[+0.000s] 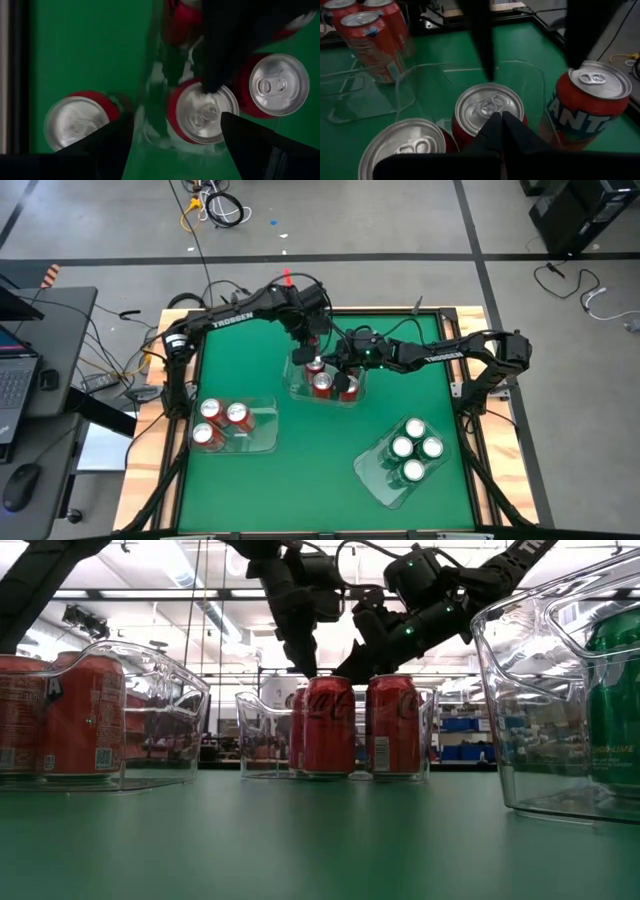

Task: Sort soda cans
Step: Put the red black soda can into the top transparent bin, then put the red soda can into the bottom left transparent bin

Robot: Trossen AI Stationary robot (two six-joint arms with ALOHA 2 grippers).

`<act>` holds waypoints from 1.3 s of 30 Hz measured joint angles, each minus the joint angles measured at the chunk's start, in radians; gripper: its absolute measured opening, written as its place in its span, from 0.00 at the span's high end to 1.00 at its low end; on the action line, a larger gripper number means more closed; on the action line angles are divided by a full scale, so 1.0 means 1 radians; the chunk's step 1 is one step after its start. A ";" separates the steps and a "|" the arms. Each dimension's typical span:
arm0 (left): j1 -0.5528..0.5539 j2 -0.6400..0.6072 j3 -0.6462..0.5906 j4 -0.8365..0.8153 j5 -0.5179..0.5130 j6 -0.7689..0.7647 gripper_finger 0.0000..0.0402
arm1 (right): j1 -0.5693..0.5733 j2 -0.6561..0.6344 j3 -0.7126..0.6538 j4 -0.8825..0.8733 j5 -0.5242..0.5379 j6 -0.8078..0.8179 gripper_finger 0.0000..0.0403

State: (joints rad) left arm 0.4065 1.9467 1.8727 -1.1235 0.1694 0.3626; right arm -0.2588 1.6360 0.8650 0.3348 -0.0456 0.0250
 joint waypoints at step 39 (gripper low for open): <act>0.111 -1.053 -1.239 0.954 0.087 -0.113 0.25 | -0.099 0.018 0.383 -0.454 0.071 0.118 0.51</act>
State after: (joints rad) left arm 0.5171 0.8940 0.6341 -0.1695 0.2567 0.2497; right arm -0.3581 1.6536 1.2480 -0.1191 0.0254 0.1427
